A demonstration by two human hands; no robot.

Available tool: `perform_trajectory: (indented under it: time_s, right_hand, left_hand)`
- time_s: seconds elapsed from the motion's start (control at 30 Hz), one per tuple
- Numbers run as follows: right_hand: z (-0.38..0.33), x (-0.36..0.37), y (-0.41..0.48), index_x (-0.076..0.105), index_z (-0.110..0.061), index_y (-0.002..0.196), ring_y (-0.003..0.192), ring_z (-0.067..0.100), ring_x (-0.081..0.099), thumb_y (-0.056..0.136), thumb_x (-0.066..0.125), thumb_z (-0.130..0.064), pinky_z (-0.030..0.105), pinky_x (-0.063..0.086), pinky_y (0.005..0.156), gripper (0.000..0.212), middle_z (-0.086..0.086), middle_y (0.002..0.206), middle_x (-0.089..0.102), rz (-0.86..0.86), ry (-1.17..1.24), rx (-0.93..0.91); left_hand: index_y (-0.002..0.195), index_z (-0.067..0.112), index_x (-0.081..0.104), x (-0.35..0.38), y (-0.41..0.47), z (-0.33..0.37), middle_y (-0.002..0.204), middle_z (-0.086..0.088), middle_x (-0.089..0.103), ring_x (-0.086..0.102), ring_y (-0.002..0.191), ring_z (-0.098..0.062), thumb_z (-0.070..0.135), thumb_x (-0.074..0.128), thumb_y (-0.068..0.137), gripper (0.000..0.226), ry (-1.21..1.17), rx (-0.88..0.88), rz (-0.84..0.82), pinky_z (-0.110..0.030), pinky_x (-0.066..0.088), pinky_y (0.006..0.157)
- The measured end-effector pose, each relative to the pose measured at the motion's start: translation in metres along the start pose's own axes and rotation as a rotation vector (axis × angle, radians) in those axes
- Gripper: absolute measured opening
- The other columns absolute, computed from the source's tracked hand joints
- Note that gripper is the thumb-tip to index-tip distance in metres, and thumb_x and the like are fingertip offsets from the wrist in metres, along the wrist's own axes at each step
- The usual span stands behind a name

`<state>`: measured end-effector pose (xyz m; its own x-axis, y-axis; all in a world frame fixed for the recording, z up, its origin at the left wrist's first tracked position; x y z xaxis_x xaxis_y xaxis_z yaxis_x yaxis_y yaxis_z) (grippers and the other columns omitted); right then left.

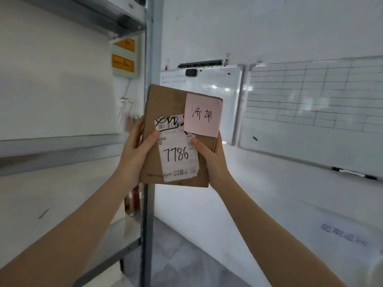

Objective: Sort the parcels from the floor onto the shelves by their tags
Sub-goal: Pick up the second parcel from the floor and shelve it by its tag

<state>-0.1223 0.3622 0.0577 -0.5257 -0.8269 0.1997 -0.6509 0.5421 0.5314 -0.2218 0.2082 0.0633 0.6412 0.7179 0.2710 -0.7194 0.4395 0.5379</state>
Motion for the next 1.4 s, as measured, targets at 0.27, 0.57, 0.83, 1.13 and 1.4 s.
perform_trajectory:
  time_s: [0.27, 0.57, 0.83, 1.13, 1.4]
  right_hand:
    - [0.033, 0.183, -0.040, 0.032, -0.028, 0.143, 0.111, 0.027, 0.064, 0.077, 0.071, -0.016, 0.040, 0.058, 0.083, 0.077, 0.008, 0.129, 0.061, -0.336, 0.232, 0.126]
    - [-0.015, 0.421, -0.152, 0.036, -0.025, 0.142, 0.114, 0.026, 0.062, 0.070, 0.073, -0.017, 0.044, 0.056, 0.087, 0.081, 0.008, 0.132, 0.060, -0.640, 0.450, 0.163]
    - [-0.089, 0.611, -0.321, 0.038, -0.025, 0.141, 0.118, 0.026, 0.060, 0.069, 0.077, -0.021, 0.051, 0.050, 0.096, 0.082, 0.006, 0.133, 0.060, -0.893, 0.611, 0.212]
    - [-0.160, 0.762, -0.521, 0.036, -0.027, 0.141, 0.106, 0.026, 0.065, 0.081, 0.069, -0.011, 0.045, 0.057, 0.085, 0.070, 0.007, 0.127, 0.062, -1.204, 0.722, 0.324]
    - [-0.212, 0.840, -0.660, 0.036, -0.026, 0.141, 0.106, 0.024, 0.065, 0.080, 0.071, -0.014, 0.040, 0.058, 0.081, 0.072, 0.005, 0.125, 0.062, -1.415, 0.847, 0.387]
  left_hand:
    - [0.121, 0.040, 0.049, -0.155, -0.076, 0.089, 0.120, 0.009, 0.062, 0.067, 0.088, -0.001, 0.025, 0.058, 0.087, 0.038, 0.176, 0.072, 0.356, -0.019, 0.057, 0.065]
    - [0.120, 0.040, 0.048, -0.307, -0.213, 0.264, 0.114, 0.012, 0.063, 0.066, 0.087, -0.002, 0.026, 0.057, 0.088, 0.036, 0.387, 0.215, 0.680, -0.023, 0.056, 0.069]
    - [0.134, 0.027, 0.044, -0.414, -0.386, 0.424, 0.119, 0.002, 0.065, 0.069, 0.088, -0.007, 0.025, 0.057, 0.088, 0.048, 0.566, 0.314, 0.895, -0.025, 0.058, 0.067]
    - [0.137, 0.031, 0.039, -0.475, -0.587, 0.551, 0.116, -0.002, 0.065, 0.071, 0.081, -0.009, 0.029, 0.057, 0.088, 0.052, 0.730, 0.367, 1.186, -0.025, 0.057, 0.064]
    - [0.135, 0.028, 0.040, -0.498, -0.713, 0.630, 0.117, -0.001, 0.065, 0.070, 0.086, -0.009, 0.028, 0.057, 0.088, 0.049, 0.863, 0.395, 1.388, -0.025, 0.056, 0.069]
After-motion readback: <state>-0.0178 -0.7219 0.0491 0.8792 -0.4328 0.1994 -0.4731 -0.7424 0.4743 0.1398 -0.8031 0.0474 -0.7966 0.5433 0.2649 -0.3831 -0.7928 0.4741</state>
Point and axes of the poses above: each hand's wrist, its own y-axis towards the middle knuckle, its own x-axis out of the palm, z = x × y, the point moved 8 cm from there along y, towards the middle knuckle
